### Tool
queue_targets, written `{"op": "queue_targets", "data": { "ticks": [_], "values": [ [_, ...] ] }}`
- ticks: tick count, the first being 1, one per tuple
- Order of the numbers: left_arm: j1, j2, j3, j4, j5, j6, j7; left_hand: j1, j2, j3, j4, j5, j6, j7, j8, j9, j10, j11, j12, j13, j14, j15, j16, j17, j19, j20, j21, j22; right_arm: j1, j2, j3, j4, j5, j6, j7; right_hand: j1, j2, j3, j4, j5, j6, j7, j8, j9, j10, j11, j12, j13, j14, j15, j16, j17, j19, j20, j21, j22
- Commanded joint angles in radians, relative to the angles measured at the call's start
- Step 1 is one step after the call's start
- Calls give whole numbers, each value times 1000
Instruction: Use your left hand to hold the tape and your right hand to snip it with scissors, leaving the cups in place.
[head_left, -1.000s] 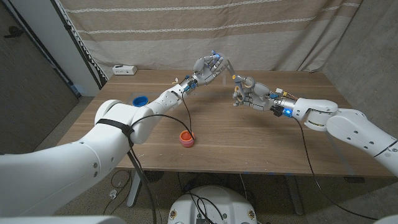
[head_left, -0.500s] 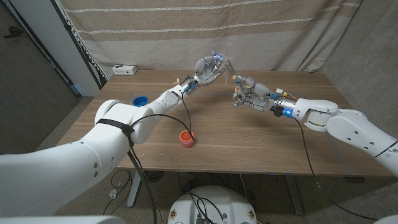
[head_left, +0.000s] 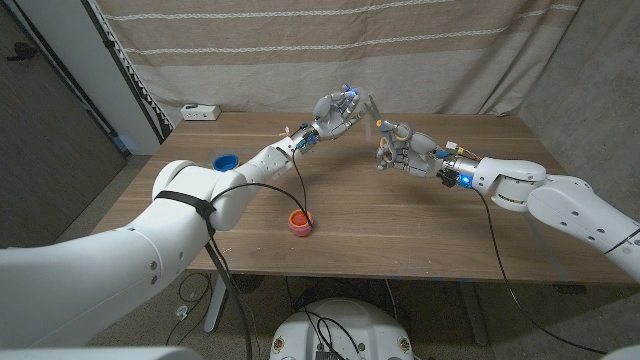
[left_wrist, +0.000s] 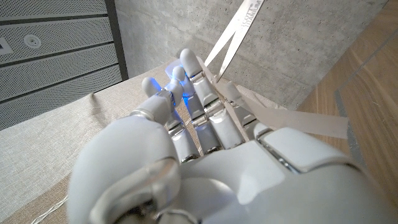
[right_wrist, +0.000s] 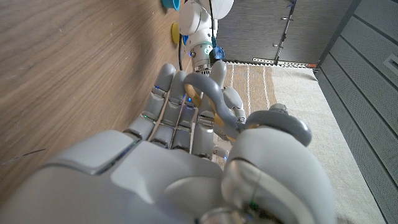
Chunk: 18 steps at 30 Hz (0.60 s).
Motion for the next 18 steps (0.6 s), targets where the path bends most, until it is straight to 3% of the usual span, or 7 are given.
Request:
{"op": "queue_targets", "data": {
  "ticks": [1,18],
  "values": [
    [8,-1,-12,2,15,13,20,13,-5,1,-3,7,8,0,9,-2,60,-51,174,38,14,-13,5,11,10,-117,5,3,-2,2,8,13,1,8,2,-5,7,2,-2,-2,1,3,-1,5,11,-3,492,5,-2,-43,7,3,1,1,5,0],
    [2,-12,-18,3,58,23,65,14,-10,5,-3,8,13,3,11,-4,69,-51,184,49,27,-13,6,33,15,-115,6,2,6,1,14,26,5,1,6,-7,7,2,-1,-3,7,0,-1,7,12,-4,493,7,-3,-46,7,0,0,1,4,0]
  ]
}}
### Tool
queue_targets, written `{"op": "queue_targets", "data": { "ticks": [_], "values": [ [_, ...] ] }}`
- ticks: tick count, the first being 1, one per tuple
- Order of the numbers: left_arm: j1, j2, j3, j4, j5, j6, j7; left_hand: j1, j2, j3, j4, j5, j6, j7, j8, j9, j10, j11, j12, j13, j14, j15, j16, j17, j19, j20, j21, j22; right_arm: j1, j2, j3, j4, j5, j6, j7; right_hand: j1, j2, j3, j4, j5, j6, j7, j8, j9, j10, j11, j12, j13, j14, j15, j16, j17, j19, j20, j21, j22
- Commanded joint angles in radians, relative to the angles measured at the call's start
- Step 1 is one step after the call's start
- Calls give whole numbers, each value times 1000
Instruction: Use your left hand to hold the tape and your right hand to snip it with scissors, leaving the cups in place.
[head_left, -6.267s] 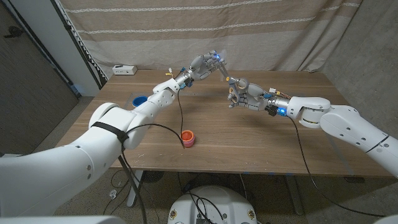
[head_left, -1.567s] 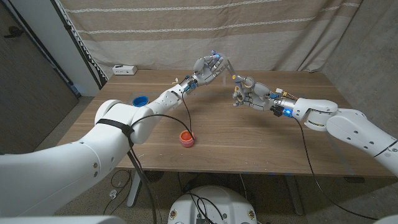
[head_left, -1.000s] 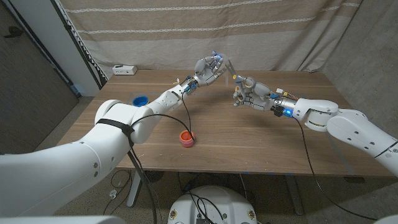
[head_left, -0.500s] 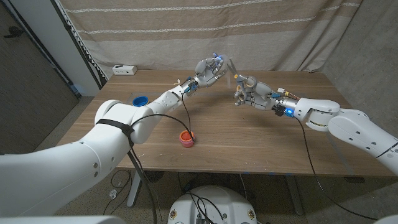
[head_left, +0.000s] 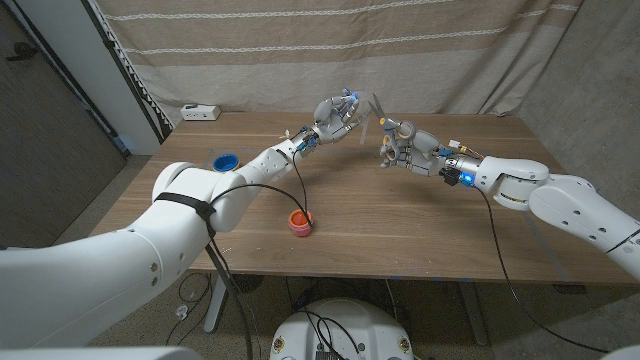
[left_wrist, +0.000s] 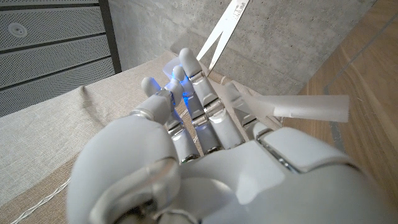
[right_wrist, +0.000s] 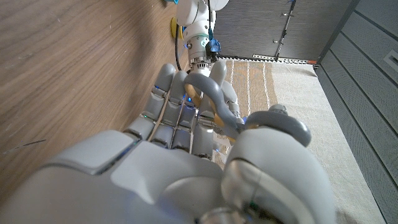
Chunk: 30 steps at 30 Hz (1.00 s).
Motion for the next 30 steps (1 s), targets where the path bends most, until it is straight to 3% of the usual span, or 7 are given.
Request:
{"op": "queue_targets", "data": {
  "ticks": [1,30],
  "values": [
    [-6,-9,-4,2,36,7,33,8,-6,5,-3,8,12,4,5,2,65,-56,186,51,14,-2,6,6,11,-111,6,2,6,-1,4,10,0,-3,5,-2,2,2,-1,-3,5,2,-3,3,12,-4,493,4,-2,-45,3,0,0,2,5,0],
    [-27,-9,-7,1,170,-60,14,20,-26,30,-13,9,70,37,9,-28,89,-55,218,85,49,-1,14,53,13,-113,2,0,18,4,-3,29,-1,-10,21,-2,5,4,-1,-4,9,-1,-10,0,12,-3,491,4,-5,-47,5,-2,0,2,5,0]
  ]
}}
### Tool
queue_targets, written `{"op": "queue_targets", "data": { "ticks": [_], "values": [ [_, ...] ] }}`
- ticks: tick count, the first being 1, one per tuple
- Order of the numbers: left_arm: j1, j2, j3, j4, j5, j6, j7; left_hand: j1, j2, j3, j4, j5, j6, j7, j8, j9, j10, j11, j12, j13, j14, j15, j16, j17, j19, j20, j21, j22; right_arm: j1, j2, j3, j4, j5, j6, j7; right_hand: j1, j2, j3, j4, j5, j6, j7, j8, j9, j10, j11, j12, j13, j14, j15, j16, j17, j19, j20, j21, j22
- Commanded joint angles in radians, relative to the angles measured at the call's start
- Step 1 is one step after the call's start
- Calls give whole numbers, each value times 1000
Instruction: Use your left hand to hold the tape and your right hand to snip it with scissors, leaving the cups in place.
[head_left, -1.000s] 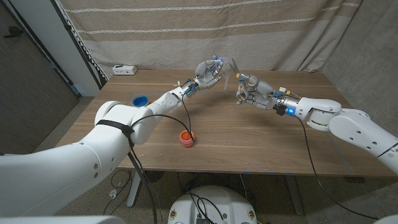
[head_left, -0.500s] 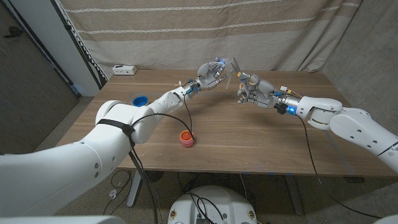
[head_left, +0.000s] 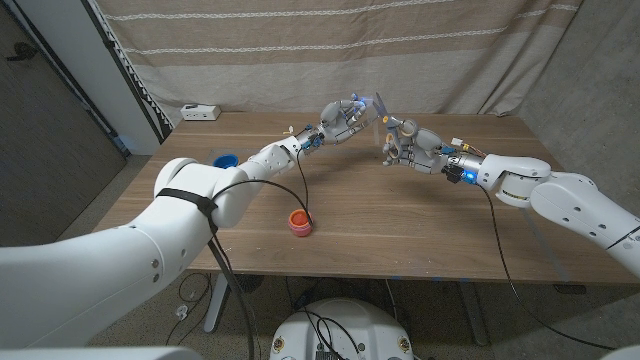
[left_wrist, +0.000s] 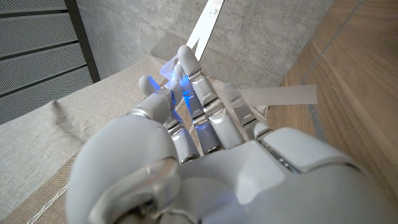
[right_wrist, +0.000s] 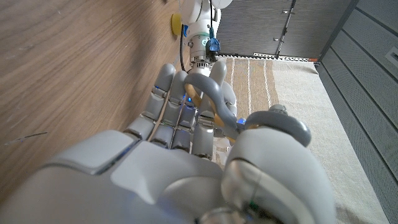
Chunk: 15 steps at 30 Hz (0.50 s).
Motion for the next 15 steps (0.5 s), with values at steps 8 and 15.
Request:
{"op": "queue_targets", "data": {
  "ticks": [8,15],
  "values": [
    [-7,12,-4,-2,47,-66,-39,11,-18,22,-3,9,41,20,5,-11,82,-66,228,95,20,-1,6,21,7,-119,0,-1,9,0,-7,4,-1,-12,3,-3,3,3,-1,-5,6,5,-8,2,11,-2,490,2,-4,-45,6,3,-2,3,4,0],
    [-7,17,-1,-2,51,-76,-44,16,-24,31,-2,10,49,22,6,-11,85,-65,232,97,23,-1,5,33,7,-120,-2,-1,10,0,-6,5,1,-16,-3,-2,4,4,-2,-5,7,5,-10,2,11,-5,491,2,-5,-45,7,3,-2,2,5,0]
  ]
}}
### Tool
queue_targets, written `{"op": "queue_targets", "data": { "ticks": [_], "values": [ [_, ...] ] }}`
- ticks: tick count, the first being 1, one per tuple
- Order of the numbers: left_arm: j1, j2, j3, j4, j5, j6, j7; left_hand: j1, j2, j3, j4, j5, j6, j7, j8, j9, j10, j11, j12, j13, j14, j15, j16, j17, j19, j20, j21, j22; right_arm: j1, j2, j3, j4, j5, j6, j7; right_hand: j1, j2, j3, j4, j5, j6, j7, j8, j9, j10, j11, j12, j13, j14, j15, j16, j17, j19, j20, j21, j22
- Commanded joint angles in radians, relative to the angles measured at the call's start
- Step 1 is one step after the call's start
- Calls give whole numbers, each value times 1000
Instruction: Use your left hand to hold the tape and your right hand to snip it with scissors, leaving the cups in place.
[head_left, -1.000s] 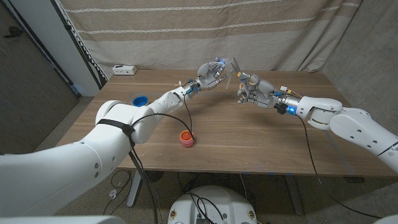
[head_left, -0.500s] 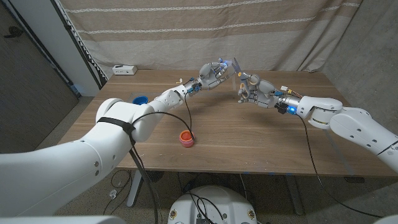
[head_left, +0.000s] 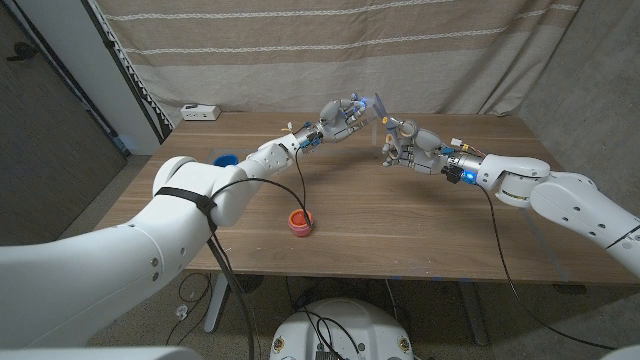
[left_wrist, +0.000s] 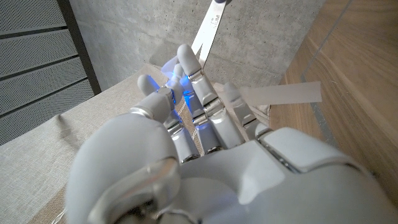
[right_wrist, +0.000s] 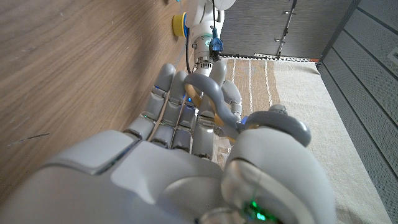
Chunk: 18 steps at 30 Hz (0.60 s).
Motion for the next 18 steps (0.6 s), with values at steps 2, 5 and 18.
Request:
{"op": "queue_targets", "data": {
  "ticks": [2,5,18],
  "values": [
    [-2,10,1,-1,13,-28,-16,4,-13,13,1,6,29,14,9,3,83,-71,235,98,14,-1,4,13,7,-119,-3,-1,4,-2,-2,1,-3,-6,-7,-2,4,4,-2,-5,8,5,-3,1,11,-4,491,4,-5,-44,7,3,-2,3,5,0],
    [-4,11,4,-1,17,-26,-15,5,-15,15,2,6,28,12,10,6,85,-71,236,99,15,-1,4,17,7,-119,-3,-1,3,-1,-2,2,-8,0,-2,-3,3,3,-2,-5,12,6,-5,-2,11,-5,491,4,-5,-45,6,1,-2,3,5,0],
    [-4,8,21,-2,43,-18,-14,9,-21,29,2,6,19,19,11,20,86,-71,248,111,32,-1,9,37,14,-108,-5,-2,-9,-3,10,-4,-5,9,-9,-4,3,4,-1,-6,14,4,-8,-3,11,-4,489,2,-7,-42,7,2,-4,5,4,0]
  ]
}}
